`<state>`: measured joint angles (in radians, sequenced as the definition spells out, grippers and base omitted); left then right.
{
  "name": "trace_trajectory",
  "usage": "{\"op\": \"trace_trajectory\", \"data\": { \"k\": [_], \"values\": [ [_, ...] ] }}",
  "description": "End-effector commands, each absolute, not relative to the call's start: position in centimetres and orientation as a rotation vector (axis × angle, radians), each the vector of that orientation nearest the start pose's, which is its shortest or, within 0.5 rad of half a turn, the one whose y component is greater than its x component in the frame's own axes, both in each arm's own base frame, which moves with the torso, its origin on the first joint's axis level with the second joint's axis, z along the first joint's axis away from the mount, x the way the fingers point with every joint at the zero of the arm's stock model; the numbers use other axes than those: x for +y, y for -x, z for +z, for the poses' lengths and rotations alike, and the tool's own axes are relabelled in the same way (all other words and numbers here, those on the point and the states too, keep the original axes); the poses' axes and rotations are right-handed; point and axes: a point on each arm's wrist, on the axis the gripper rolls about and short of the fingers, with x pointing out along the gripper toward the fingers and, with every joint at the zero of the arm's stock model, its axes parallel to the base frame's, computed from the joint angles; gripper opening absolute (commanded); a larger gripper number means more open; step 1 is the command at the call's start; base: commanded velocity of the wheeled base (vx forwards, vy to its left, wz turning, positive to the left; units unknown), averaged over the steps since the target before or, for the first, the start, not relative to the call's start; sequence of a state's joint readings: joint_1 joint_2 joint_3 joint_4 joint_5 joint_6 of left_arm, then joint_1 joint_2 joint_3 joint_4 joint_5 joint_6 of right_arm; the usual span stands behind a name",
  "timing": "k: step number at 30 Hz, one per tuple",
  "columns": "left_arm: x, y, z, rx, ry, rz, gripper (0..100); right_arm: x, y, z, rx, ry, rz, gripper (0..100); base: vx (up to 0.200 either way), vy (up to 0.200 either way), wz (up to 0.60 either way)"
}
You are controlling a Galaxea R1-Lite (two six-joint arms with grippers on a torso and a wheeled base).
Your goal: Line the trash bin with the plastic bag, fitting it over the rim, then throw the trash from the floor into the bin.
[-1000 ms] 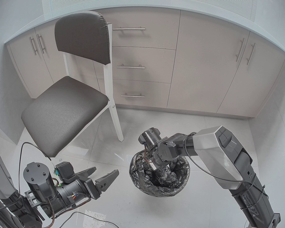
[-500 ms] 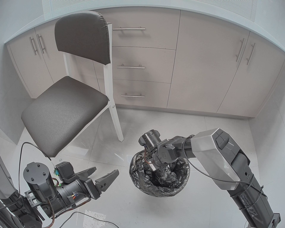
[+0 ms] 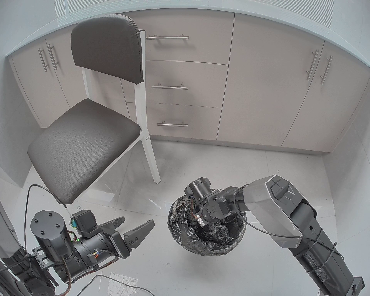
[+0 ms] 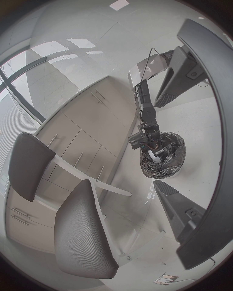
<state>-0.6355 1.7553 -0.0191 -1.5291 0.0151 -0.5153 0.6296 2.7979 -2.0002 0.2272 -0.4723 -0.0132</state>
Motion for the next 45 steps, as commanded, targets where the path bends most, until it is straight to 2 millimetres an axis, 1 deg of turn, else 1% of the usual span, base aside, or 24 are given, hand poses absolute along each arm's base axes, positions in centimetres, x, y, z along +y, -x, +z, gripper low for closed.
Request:
{"op": "trace_trajectory", "data": {
  "k": [1, 18, 27, 30, 33, 35, 37, 39, 40, 41, 42, 44, 45],
  "values": [
    [-11.9, -16.3, 8.8, 0.355, 0.429, -0.548, 100, 28.9, -42.1, -7.7, 0.880, 0.549, 0.142, 0, 0.000, 0.000, 0.00],
    [-11.9, -16.2, 8.8, 0.360, 0.427, -0.548, 100, 28.5, -42.2, -10.5, 0.899, 0.557, 0.135, 0, 0.000, 0.000, 0.00],
    [-11.9, -16.2, 8.7, 0.363, 0.426, -0.549, 100, 28.1, -42.5, -10.7, 0.900, 0.553, 0.129, 0, 0.000, 0.000, 0.00],
    [-11.9, -16.2, 8.6, 0.366, 0.424, -0.550, 100, 27.7, -42.5, -11.3, 0.911, 0.557, 0.124, 0, 0.000, 0.000, 0.00],
    [-11.9, -16.2, 8.6, 0.366, 0.424, -0.550, 100, 27.7, -42.5, -11.3, 0.911, 0.558, 0.124, 0, 0.000, 0.000, 0.00],
    [-11.9, -16.2, 8.6, 0.366, 0.424, -0.550, 100, 27.8, -42.5, -11.2, 0.910, 0.557, 0.124, 0, 0.000, 0.000, 0.00],
    [-11.9, -16.2, 8.7, 0.365, 0.424, -0.550, 100, 28.0, -42.5, -10.4, 0.896, 0.553, 0.127, 0, 0.000, 0.000, 0.00],
    [-11.9, -16.2, 8.7, 0.365, 0.424, -0.550, 100, 28.4, -42.5, -9.1, 0.880, 0.547, 0.133, 0, 0.000, 0.000, 0.00],
    [-11.9, -16.2, 8.7, 0.365, 0.424, -0.550, 100, 28.5, -42.5, -9.1, 0.880, 0.548, 0.135, 0, 0.000, 0.000, 0.00],
    [-11.9, -16.2, 8.7, 0.364, 0.423, -0.549, 100, 28.7, -42.4, -8.1, 0.871, 0.545, 0.139, 0, 0.000, 0.000, 0.00],
    [-11.9, -16.2, 8.7, 0.364, 0.423, -0.551, 100, 28.7, -42.4, -8.0, 0.869, 0.545, 0.139, 0, 0.000, 0.000, 0.00],
    [-11.9, -16.2, 8.7, 0.363, 0.423, -0.551, 100, 29.7, -41.7, -6.5, 0.863, 0.555, 0.160, 0, 0.000, 0.000, 0.00],
    [-11.9, -16.2, 8.7, 0.362, 0.424, -0.551, 100, 29.8, -41.6, -6.3, 0.864, 0.555, 0.162, 0, 0.000, 0.000, 0.00]
  ]
}}
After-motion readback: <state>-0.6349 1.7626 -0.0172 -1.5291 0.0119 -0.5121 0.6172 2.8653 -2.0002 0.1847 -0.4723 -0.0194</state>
